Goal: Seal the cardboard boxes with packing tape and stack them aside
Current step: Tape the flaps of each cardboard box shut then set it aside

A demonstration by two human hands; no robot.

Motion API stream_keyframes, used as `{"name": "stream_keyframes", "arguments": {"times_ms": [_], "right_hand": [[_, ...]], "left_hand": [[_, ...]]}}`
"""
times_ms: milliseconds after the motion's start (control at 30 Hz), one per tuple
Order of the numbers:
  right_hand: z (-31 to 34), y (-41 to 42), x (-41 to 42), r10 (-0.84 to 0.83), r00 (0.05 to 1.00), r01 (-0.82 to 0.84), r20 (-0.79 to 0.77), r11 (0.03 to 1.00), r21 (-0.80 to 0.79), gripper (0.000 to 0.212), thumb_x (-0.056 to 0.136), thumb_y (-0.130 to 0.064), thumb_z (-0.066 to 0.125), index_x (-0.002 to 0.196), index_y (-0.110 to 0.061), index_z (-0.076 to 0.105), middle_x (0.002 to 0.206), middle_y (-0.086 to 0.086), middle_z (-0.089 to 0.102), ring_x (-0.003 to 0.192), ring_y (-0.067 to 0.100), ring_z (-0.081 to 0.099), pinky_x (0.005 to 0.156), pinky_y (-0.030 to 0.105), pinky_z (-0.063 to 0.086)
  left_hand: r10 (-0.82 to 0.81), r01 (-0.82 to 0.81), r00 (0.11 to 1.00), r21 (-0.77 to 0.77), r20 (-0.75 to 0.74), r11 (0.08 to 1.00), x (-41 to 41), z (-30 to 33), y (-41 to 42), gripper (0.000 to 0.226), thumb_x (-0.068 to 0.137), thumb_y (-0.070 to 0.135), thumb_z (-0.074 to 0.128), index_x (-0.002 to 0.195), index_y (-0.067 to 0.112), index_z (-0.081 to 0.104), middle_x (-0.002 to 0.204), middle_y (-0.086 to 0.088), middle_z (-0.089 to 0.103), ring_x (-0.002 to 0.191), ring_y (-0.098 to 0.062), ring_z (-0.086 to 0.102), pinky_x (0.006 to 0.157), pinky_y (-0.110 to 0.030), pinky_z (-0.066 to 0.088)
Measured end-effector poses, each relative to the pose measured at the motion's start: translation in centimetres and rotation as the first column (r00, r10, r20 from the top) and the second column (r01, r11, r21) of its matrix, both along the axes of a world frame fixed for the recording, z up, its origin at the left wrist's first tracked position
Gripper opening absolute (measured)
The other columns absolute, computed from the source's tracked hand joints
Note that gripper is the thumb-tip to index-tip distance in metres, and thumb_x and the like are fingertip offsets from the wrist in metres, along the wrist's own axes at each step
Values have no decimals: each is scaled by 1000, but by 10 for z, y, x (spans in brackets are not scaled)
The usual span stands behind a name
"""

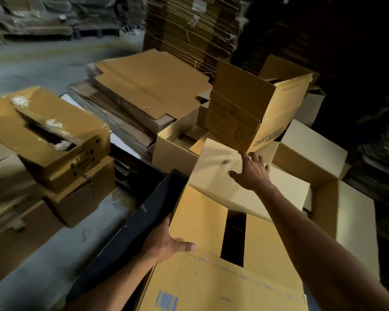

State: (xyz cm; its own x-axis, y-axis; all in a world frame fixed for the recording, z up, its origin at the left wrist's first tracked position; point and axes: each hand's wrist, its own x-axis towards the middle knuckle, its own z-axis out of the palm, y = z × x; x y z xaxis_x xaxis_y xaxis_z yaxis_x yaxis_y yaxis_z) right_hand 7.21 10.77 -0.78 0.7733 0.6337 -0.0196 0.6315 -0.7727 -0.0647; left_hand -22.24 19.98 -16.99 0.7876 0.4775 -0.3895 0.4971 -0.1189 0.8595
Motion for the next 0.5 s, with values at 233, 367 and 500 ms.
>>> {"name": "stream_keyframes", "arguments": {"times_ms": [233,367,500], "right_hand": [[-1,0,41,-3,989,-26,-145,981,-193,112,83,-60,76,163,-32,3,171,9,13,155,45,4,115,77,8],[9,6,31,-39,999,39,-3,996,-85,93,86,-58,73,156,-31,19,159,14,29,146,47,23,115,74,24],[16,-17,-19,-36,988,46,152,997,-57,73,92,-49,68,150,-25,30,145,16,36,133,42,39,108,64,40]], "left_hand": [[-29,31,996,26,-79,999,5,4,0,143,44,77,91,161,28,24,143,5,60,127,-17,58,98,-30,50],[-26,29,996,33,-87,999,4,7,0,142,43,78,90,159,28,26,141,7,61,124,-16,59,95,-31,49],[-23,23,998,0,-51,1000,1,9,0,127,43,75,92,150,33,37,133,12,63,119,-13,60,99,-37,51]]}}
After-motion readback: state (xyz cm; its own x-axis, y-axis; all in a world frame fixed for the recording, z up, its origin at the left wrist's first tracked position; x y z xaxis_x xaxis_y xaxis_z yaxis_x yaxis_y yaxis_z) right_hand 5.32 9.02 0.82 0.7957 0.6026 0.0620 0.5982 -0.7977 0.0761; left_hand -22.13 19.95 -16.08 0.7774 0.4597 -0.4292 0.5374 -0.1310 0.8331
